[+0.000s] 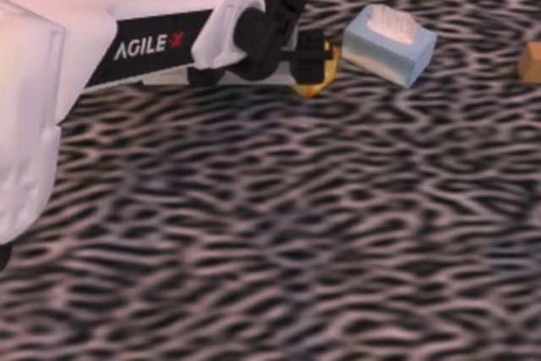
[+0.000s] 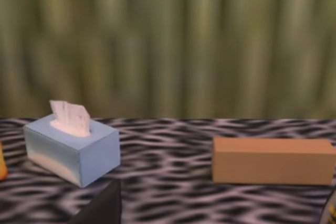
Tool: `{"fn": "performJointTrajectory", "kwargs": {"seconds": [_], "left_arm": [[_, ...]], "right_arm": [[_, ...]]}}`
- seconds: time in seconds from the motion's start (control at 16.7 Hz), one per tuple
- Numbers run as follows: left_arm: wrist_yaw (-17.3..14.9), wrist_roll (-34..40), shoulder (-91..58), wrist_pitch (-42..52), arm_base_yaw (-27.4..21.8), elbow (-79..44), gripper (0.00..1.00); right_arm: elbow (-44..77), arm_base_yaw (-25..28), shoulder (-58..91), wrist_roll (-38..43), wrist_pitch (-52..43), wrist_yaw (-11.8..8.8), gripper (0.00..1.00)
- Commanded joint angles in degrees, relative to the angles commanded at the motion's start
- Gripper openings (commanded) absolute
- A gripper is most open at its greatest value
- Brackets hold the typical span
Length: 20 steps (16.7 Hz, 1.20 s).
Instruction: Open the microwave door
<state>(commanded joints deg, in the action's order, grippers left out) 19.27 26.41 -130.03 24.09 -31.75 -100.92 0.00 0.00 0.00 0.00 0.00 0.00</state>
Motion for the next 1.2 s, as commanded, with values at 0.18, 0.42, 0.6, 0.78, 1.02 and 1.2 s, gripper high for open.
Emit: {"fn": "performJointTrajectory", "kwargs": {"seconds": [0.18, 0.42, 0.6, 0.78, 1.02, 1.2], "left_arm": [[0.00, 0.00, 0.00, 0.00, 0.00, 0.00, 0.47], [0.00, 0.00, 0.00, 0.00, 0.00, 0.00, 0.17], [0.00, 0.00, 0.00, 0.00, 0.00, 0.00, 0.00], [0.00, 0.00, 0.00, 0.00, 0.00, 0.00, 0.00], [0.00, 0.00, 0.00, 0.00, 0.00, 0.00, 0.00], [-0.55, 0.33, 1.99, 0.11, -2.02, 3.85, 0.00]], "right_arm": [[0.00, 0.00, 0.00, 0.00, 0.00, 0.00, 1.00], [0.00, 0.00, 0.00, 0.00, 0.00, 0.00, 1.00], [0.00, 0.00, 0.00, 0.00, 0.00, 0.00, 1.00], [0.00, 0.00, 0.00, 0.00, 0.00, 0.00, 1.00], [0.00, 0.00, 0.00, 0.00, 0.00, 0.00, 1.00], [0.00, 0.00, 0.00, 0.00, 0.00, 0.00, 1.00]]}}
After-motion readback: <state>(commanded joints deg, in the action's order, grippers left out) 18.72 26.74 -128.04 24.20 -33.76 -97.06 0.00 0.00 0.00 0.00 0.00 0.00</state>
